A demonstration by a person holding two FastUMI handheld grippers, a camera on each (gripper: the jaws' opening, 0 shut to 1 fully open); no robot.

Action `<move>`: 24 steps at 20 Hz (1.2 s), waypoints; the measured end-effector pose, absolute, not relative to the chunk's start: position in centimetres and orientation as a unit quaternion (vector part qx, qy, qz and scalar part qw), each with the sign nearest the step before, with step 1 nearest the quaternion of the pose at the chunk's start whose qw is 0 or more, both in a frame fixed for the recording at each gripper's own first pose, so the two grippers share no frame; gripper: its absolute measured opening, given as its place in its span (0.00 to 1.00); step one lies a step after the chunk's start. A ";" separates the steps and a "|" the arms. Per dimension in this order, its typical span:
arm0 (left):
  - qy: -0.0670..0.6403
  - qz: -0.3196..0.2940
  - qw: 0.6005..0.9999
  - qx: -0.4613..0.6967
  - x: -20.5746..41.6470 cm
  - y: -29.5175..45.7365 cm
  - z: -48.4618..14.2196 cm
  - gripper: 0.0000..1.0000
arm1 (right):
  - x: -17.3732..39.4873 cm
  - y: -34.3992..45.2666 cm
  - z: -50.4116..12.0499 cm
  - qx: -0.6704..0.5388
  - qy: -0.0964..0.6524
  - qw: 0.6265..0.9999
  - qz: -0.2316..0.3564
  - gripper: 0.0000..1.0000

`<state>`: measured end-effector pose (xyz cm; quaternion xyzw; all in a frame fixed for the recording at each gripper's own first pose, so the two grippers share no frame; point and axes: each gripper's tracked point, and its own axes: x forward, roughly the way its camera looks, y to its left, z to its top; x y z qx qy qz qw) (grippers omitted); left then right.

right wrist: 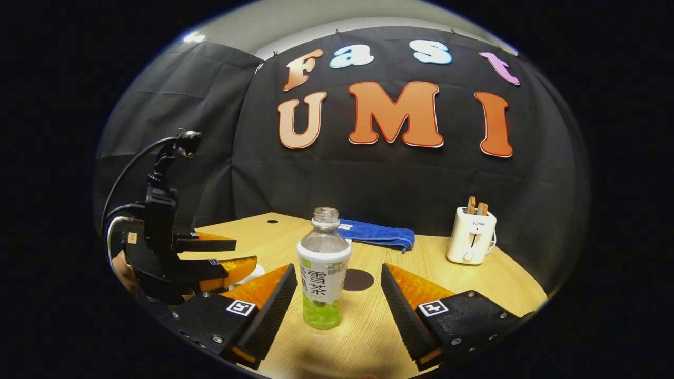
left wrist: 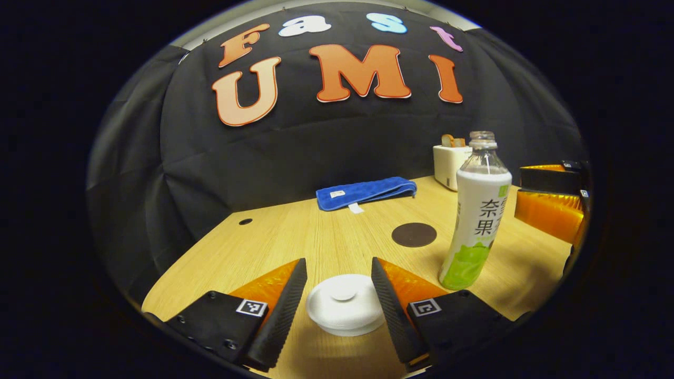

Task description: Open the teacup lid with one hand, grasp the water bottle and pour water into the teacup with the other hand; after pouring, place the water bottle on the coaster and then close the teacup lid.

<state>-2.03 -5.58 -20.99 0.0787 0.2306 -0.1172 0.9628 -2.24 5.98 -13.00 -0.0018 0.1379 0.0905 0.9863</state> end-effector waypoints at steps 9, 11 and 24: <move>0.245 -0.108 0.954 0.132 -1.9 -6.0 -22.7 0.47 | -2.0 6.1 -14.6 0.006 0.156 0.982 0.103 0.96; 0.248 -0.106 0.954 0.134 -1.7 -5.9 -22.9 0.34 | -1.9 6.0 -14.7 0.006 0.157 0.982 0.103 0.96; 0.191 -0.070 0.976 0.083 -0.2 -3.6 -18.7 0.30 | -0.7 7.6 -17.5 0.003 0.187 0.975 0.116 0.97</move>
